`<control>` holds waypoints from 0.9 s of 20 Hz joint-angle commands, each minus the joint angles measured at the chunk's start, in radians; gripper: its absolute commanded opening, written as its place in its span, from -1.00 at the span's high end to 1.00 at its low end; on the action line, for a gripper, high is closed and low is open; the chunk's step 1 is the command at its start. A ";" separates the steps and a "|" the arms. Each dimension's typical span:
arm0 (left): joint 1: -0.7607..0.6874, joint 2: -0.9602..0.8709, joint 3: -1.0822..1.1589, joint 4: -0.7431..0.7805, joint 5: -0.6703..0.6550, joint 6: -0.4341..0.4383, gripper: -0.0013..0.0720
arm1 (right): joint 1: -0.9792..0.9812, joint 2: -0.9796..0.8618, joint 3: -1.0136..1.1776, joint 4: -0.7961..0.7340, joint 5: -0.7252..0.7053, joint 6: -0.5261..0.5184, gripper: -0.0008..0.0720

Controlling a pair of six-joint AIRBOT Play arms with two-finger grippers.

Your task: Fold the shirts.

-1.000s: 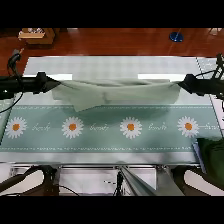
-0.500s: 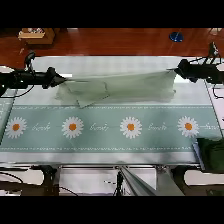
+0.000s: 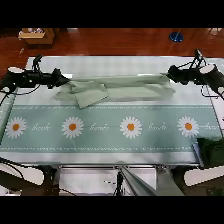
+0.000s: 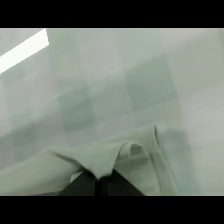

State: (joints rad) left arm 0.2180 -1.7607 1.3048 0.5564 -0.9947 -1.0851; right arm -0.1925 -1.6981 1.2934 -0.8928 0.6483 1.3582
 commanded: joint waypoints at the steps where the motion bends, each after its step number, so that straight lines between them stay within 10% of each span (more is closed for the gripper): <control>1: 0.000 -0.019 0.005 0.000 0.056 0.000 0.88 | 0.002 -0.014 0.002 -0.087 0.027 0.002 0.91; 3: 0.000 -0.018 0.009 0.000 0.083 0.000 0.37 | 0.002 -0.014 0.002 -0.095 0.035 0.004 0.88; 6: 0.013 -0.016 0.060 0.000 0.047 0.000 -0.73 | -0.001 0.010 0.002 -0.093 0.045 -0.011 -0.18; 13: 0.116 0.013 0.184 0.024 -0.206 -0.001 -0.63 | -0.126 0.130 0.002 -0.370 0.221 0.084 -0.51; 18: 0.114 0.019 0.184 0.031 -0.307 0.000 -0.63 | -0.206 0.045 0.002 -0.091 0.333 0.017 -0.59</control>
State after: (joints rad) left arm 0.3283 -1.7458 1.4830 0.5823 -1.2316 -1.0859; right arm -0.3576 -1.6176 1.2945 -1.1328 0.9092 1.4063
